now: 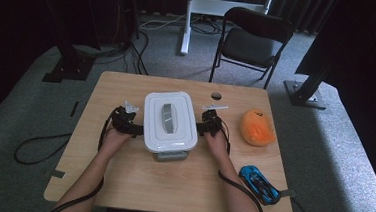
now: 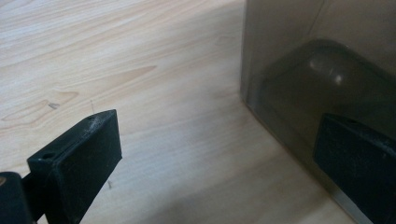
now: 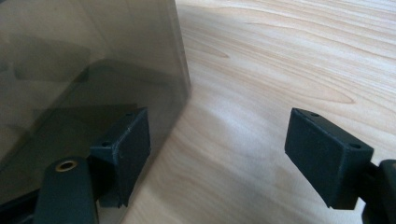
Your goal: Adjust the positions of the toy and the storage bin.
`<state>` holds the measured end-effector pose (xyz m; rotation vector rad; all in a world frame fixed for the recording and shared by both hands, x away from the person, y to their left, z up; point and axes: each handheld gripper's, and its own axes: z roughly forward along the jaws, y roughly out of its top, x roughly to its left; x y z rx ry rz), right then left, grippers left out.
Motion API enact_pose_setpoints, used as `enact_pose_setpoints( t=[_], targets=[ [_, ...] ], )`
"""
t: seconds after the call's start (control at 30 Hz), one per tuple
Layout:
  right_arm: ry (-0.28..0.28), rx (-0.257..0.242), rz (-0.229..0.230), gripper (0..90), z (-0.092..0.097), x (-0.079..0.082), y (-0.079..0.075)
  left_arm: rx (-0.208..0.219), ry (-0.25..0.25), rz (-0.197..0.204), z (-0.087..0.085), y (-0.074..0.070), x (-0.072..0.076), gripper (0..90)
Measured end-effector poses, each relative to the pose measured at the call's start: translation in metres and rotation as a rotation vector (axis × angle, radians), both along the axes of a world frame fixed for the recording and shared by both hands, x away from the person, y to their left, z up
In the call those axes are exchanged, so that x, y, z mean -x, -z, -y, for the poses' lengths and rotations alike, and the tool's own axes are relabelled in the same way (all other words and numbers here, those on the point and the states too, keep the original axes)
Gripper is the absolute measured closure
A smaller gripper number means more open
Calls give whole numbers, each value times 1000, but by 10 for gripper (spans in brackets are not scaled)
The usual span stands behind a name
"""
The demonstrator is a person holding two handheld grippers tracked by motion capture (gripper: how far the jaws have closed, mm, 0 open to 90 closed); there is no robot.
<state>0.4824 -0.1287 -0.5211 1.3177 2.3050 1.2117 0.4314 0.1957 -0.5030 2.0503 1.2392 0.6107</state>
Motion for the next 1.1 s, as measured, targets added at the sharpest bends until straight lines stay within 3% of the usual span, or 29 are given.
enact_pose_setpoints(
  t=[0.57, 1.1],
  targets=[
    [-57, 23, 26, 221, 16, 36, -1, -2, 57, 14, 12, 1, 38, 16],
    [-96, 44, 59, 223, 27, 68, -4, -3, 87, 19, 19, 3, 65, 16]
  ],
)
